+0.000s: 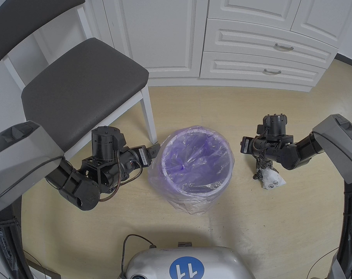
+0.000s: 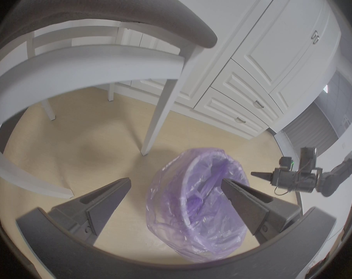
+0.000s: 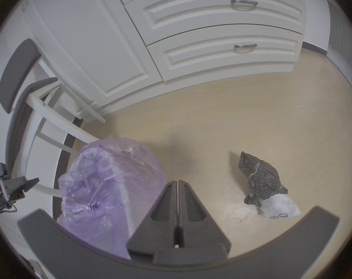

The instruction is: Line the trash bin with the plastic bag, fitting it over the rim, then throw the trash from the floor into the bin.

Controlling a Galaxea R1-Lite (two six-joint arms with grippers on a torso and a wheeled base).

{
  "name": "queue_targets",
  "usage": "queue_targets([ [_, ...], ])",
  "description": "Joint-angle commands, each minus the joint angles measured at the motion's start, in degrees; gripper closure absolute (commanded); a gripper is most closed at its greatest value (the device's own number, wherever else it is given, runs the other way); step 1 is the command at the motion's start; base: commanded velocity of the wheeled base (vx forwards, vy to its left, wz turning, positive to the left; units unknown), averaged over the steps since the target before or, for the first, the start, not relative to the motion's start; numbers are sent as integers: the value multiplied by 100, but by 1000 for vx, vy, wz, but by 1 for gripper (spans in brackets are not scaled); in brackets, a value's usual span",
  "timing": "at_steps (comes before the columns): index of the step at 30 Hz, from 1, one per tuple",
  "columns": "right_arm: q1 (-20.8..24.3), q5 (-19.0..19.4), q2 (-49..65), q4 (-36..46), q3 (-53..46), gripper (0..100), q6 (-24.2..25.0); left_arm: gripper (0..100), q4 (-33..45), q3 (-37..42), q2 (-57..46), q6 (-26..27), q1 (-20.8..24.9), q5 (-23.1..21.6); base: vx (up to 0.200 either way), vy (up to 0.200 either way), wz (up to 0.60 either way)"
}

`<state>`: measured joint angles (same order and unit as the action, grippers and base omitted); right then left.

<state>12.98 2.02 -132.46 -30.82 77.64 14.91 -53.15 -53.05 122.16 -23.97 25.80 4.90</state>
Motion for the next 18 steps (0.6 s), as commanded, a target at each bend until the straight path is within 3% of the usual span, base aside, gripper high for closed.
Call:
queue_targets([
  [1, -138, 53, 405, -56, -337, 100, -208, 0, -37, 58, 299, 15, 128, 28, 0, 0, 0],
  [5, -332, 53, 362, -100, -478, 100, -550, 0, -301, 155, 238, 24, 136, 72, 0, 0, 0],
  [6, -446, 0, 379, -100, -575, 0, -814, 0, -433, 392, 106, 279, 136, 81, 0, 0, 0],
  [12, -551, -308, 1100, -320, -1427, 0, -990, 0, -1417, 1174, -219, 1447, 128, 46, 0, 0, 0],
  [18, -674, -387, 2067, -1137, -2939, 0, -1605, 0, -1505, 1614, -913, 1694, 128, 20, 0, 0, 0],
])
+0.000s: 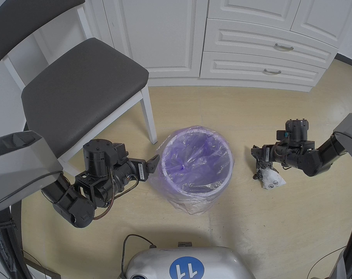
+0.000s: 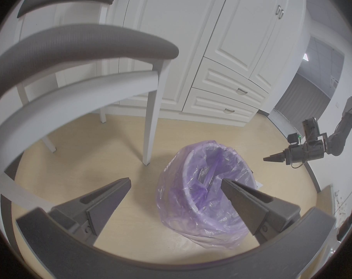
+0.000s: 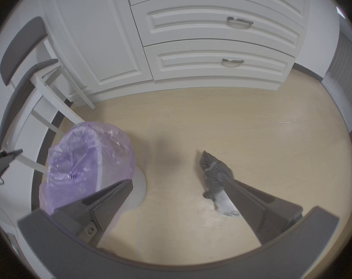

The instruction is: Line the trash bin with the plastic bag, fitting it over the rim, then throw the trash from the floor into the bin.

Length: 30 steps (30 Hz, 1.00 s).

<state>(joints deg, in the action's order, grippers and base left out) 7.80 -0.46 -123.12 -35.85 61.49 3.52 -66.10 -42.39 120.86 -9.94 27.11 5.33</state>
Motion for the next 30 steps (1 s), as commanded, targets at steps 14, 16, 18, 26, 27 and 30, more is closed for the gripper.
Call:
queue_targets([
  [14, 336, -938, 2680, -1354, -3407, 0, -300, 0, -272, 1725, -3639, 756, -74, -594, 0, 0, 0],
  [16, 415, -1000, 2759, -1363, -3433, 0, -308, 0, -290, 1883, -3877, 879, -145, -629, -200, 0, 0],
  [18, 477, -1017, 2891, -1354, -3442, 0, -308, 0, -290, 1989, -4193, 888, -277, -893, -200, 0, 0],
  [26, 424, -1017, 3119, -1319, -3433, 0, -317, 0, -298, 2164, -4606, 800, -426, -1737, -50, 0, 0],
  [27, 389, -1017, 3084, -1310, -3407, 0, -326, 0, -298, 2156, -4677, 800, -426, -1737, 0, 0, 0],
  [30, 310, -1017, 2961, -1258, -3336, 0, -326, 0, -298, 2094, -4738, 809, -488, -1710, 0, 0, 0],
])
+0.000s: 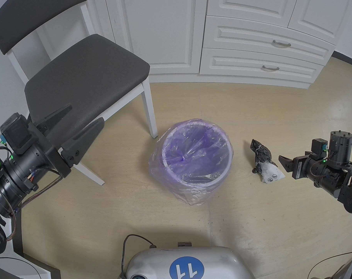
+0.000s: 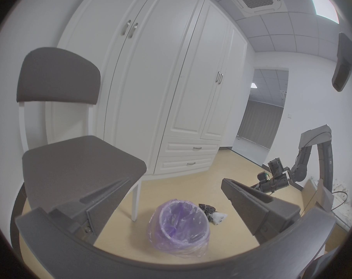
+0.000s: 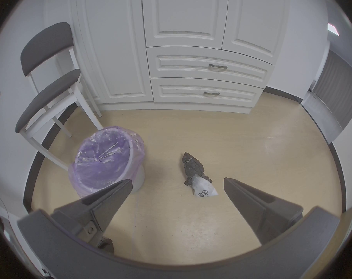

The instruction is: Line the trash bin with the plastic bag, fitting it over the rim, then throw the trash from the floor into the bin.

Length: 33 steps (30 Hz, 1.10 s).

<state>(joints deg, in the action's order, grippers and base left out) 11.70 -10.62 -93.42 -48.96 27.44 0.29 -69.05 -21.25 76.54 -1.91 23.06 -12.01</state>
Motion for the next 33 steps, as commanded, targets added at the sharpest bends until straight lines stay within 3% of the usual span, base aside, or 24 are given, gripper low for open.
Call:
queue_targets([
  [1, -107, -2, -45, 71, 104, 0, -3, 0, -12, -37, -307, 24, -109, 23, 0, 0, 0],
  [7, -546, 192, -546, 1424, 1299, 0, 164, 0, -30, -380, -377, 33, -566, 49, 0, 0, 0],
  [11, -836, 701, -1610, 2470, 2775, 0, 393, 0, -30, -415, -544, 42, -768, 49, 0, 0, 0],
  [19, -1170, 833, -4097, 2769, 5148, 0, 384, 0, -3, -494, -694, 51, -812, 41, 0, 0, 0],
  [25, -1328, 1018, -6022, 3041, 7196, 0, 357, 0, -21, -512, -553, 165, -1261, 41, 0, 0, 0],
  [33, -1487, 1255, -6874, 3648, 8251, 0, 428, 0, -21, -512, -456, 350, -1454, 23, 0, 0, 0],
])
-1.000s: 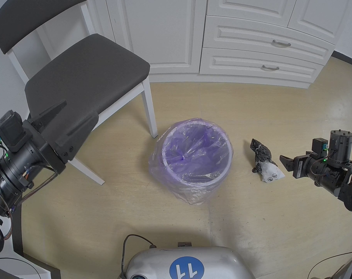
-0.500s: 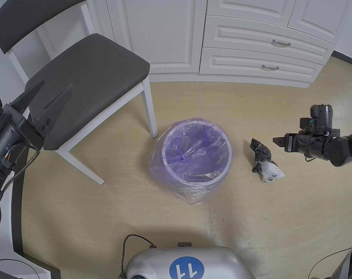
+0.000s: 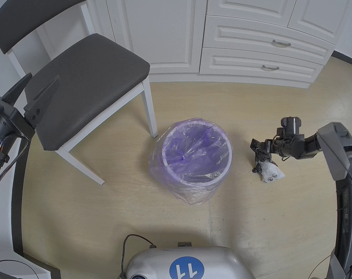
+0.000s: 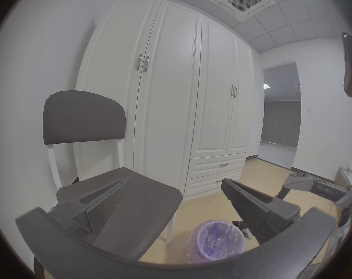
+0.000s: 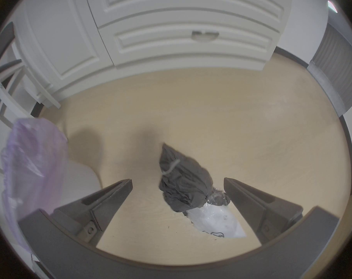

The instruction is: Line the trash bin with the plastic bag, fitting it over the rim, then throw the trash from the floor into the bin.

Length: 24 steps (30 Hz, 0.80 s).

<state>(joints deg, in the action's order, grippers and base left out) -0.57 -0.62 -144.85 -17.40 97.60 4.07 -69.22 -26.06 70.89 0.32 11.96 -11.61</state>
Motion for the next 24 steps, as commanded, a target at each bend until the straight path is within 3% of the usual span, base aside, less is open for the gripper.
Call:
queue_targets([
  [1, -259, 256, -1749, 500, 1262, 0, 59, 0, -4, -30, 109, 127, -335, -17, 0, 0, 0],
  [10, -206, 203, -2337, 395, 1699, 0, 524, 0, 5, -39, 101, 118, -352, -17, 0, 0, 0],
  [18, -171, 168, -2627, -458, 1699, 0, 542, 0, -13, -30, 83, 127, -422, -17, 0, 0, 0],
  [24, -162, 150, -2592, -502, 1699, 0, 718, 0, -4, -22, 83, 127, -422, -26, 0, 0, 0],
])
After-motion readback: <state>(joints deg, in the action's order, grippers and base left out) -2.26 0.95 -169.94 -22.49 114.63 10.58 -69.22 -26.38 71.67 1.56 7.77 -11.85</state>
